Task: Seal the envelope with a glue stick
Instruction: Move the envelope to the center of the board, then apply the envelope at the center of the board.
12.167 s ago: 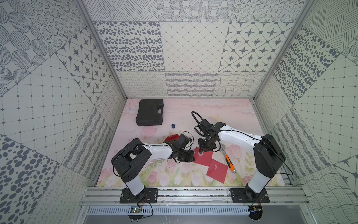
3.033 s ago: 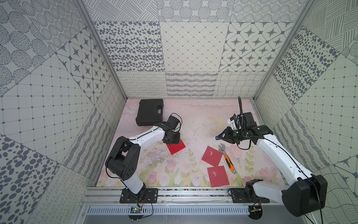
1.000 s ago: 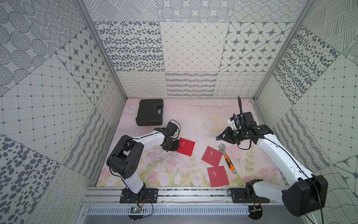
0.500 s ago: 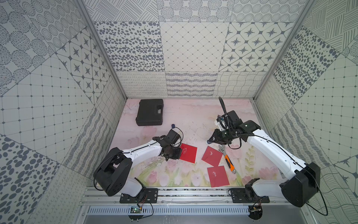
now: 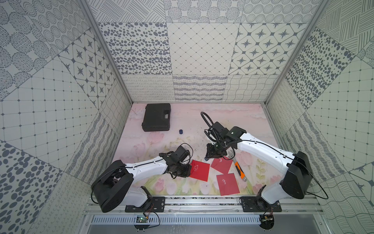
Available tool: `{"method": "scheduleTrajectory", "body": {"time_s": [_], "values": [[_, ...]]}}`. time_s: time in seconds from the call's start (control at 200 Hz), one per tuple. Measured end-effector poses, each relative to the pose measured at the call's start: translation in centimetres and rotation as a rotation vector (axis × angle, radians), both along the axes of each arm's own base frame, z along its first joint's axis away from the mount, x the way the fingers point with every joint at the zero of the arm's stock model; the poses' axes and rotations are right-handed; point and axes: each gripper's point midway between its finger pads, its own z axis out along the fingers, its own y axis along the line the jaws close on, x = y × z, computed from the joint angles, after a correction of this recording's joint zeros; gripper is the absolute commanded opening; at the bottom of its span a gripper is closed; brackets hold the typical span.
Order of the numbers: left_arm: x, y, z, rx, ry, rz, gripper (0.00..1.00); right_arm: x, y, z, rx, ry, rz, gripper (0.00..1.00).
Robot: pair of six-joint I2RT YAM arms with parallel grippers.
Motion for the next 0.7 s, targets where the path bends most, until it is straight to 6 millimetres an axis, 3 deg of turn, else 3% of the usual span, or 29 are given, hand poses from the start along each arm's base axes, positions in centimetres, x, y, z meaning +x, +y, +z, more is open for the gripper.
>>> {"method": "scheduleTrajectory", "body": {"time_s": [0.325, 0.695], "values": [[0.0, -0.9, -0.5, -0.038, 0.013, -0.006, 0.0, -0.2, 2.8, -2.5, -0.085, -0.01, 0.056, 0.0], [0.1, -1.7, -0.6, -0.069, 0.02, -0.018, 0.0, -1.1, 4.0, -4.8, -0.124, 0.006, 0.086, 0.0]]}}
